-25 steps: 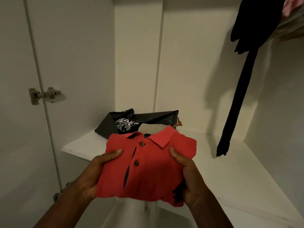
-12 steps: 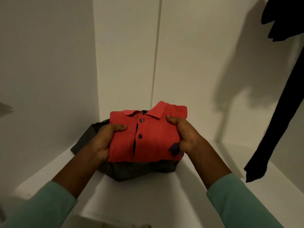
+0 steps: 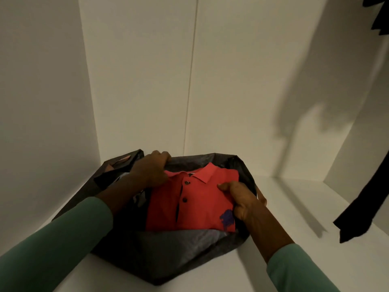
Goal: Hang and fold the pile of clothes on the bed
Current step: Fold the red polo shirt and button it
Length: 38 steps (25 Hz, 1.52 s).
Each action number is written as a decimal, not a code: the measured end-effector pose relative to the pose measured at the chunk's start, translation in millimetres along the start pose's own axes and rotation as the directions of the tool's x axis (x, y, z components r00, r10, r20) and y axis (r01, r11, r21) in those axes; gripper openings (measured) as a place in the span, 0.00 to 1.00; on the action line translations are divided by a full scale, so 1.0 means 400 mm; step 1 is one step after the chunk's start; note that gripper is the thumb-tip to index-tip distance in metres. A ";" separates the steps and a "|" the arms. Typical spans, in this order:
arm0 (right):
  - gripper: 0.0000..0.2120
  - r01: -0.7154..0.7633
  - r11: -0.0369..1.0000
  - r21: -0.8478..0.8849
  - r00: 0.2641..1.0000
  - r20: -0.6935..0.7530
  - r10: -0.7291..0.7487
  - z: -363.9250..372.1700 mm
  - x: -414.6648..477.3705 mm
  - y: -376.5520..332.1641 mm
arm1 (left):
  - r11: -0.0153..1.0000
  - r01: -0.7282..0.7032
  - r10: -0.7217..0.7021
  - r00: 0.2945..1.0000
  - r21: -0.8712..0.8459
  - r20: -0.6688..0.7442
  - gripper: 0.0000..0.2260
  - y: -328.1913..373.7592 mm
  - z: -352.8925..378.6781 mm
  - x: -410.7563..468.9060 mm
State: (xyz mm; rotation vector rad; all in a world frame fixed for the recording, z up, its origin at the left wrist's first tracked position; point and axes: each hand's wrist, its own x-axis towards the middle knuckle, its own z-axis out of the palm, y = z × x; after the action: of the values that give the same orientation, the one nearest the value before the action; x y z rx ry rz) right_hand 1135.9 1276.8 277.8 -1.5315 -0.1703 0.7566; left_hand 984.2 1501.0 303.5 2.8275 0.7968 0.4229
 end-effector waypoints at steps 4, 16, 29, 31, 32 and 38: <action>0.10 0.072 0.986 0.148 0.996 0.032 -0.078 0.018 0.008 -0.025 | 0.924 -0.147 0.146 0.989 0.353 0.029 0.29 0.001 0.047 0.109; 0.05 0.265 0.915 -0.305 0.936 -0.148 -0.320 -0.001 0.059 -0.004 | 0.441 -0.491 0.366 0.863 0.751 0.349 0.28 -0.078 0.054 0.173; 0.09 0.225 0.962 -0.158 0.933 -0.250 -0.259 0.086 0.165 -0.189 | 0.587 -0.404 0.153 0.907 0.702 0.393 0.14 -0.168 -0.074 0.141; 0.09 0.215 0.977 -0.005 0.948 -0.239 -0.210 0.094 0.178 -0.213 | 0.691 -0.274 0.189 0.962 0.669 0.198 0.11 -0.194 -0.101 0.149; 0.10 0.194 0.977 0.091 0.962 -0.215 -0.171 0.099 0.180 -0.221 | 0.777 -0.172 0.149 0.985 0.606 0.089 0.10 -0.208 -0.126 0.156; 0.07 0.476 0.848 -0.233 0.867 -0.041 -0.497 0.198 0.160 -0.179 | 0.905 0.219 -0.085 0.933 0.365 -0.350 0.11 -0.248 -0.167 0.173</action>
State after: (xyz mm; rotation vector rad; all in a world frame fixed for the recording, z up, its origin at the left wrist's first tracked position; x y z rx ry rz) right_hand 1165.4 1386.8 328.1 -1.6322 -0.5621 0.2570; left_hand 971.7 1627.3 358.0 3.0678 1.2998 0.8047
